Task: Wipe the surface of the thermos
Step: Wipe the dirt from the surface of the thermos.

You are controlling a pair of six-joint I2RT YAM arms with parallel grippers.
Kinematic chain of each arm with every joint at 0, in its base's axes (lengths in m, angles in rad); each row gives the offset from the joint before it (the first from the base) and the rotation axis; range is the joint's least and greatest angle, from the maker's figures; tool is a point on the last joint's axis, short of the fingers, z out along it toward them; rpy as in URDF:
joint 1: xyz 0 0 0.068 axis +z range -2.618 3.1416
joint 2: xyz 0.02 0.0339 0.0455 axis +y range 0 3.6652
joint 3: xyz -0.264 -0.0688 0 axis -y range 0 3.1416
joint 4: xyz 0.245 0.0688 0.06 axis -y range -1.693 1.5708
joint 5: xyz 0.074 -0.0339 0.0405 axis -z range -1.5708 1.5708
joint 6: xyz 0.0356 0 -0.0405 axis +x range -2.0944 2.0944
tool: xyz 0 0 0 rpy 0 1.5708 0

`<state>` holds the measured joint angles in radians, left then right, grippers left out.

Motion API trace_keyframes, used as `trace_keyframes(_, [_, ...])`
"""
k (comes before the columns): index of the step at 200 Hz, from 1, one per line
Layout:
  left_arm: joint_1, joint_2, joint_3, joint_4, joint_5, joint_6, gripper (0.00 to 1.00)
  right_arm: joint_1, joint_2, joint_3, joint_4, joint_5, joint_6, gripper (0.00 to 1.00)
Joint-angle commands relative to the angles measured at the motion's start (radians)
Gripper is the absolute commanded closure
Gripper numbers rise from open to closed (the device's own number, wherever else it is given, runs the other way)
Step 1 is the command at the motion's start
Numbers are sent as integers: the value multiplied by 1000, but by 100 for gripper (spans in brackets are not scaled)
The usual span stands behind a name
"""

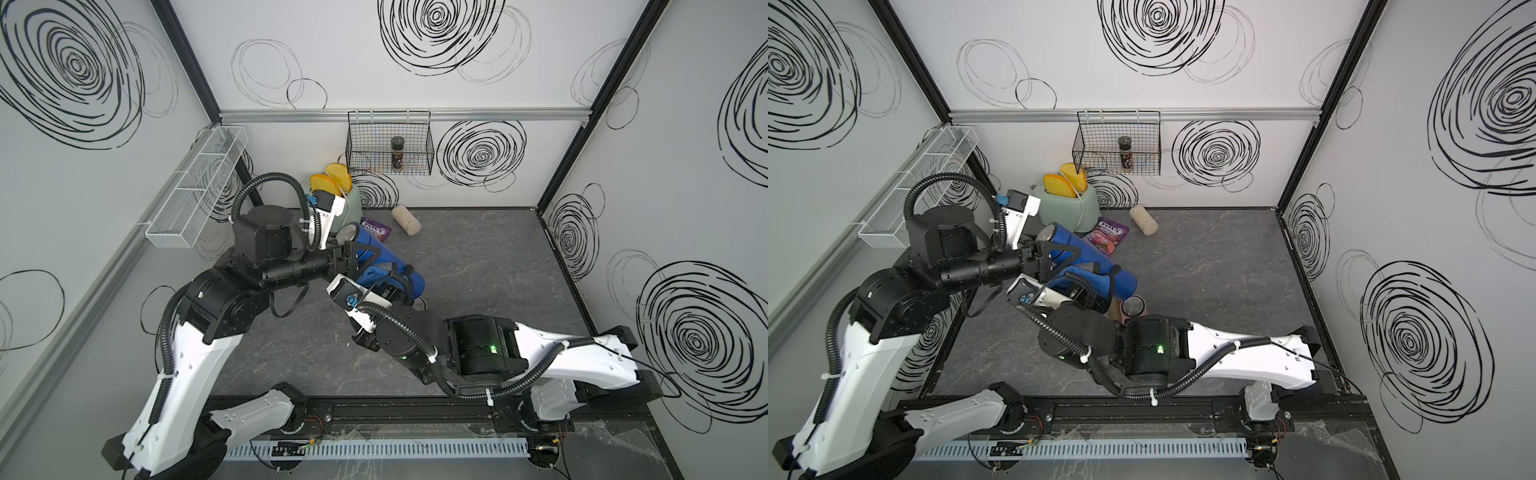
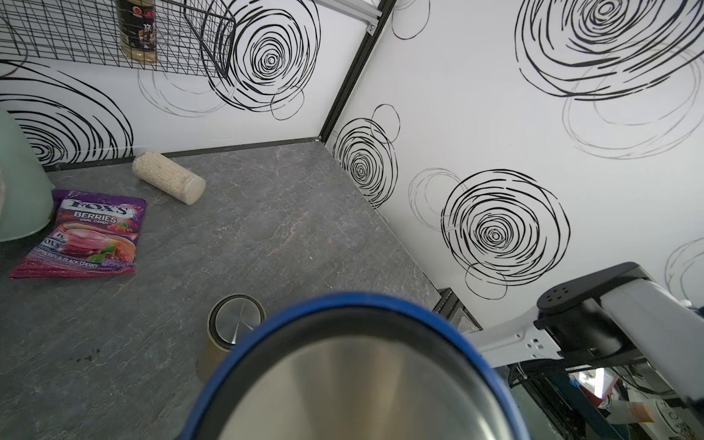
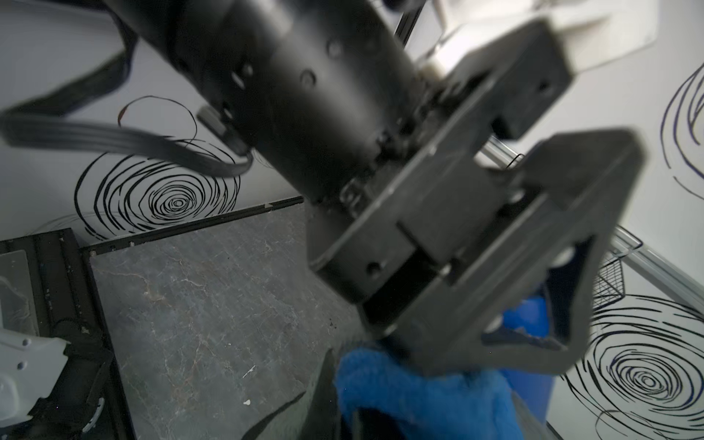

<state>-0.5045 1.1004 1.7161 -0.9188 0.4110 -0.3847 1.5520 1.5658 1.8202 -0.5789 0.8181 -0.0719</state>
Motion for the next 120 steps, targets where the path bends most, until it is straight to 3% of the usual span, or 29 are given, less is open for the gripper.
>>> trace_keyframes(1, [-6,-11,34,73,26,10,100,-13,-85,-106,-95,-14,121,100])
trace_keyframes(31, [-5,-18,26,97,40,4,100,-15,-224,-181,-153,-3,227,100])
trace_keyframes(60, [-5,-55,-29,153,74,7,100,-52,-380,-242,-84,-53,261,100])
trace_keyframes(93, [-28,-130,-124,255,63,21,100,-210,-464,-241,51,-354,286,100])
trace_keyframes(120, [-131,-180,-173,301,-37,70,100,-294,-404,-124,69,-588,327,100])
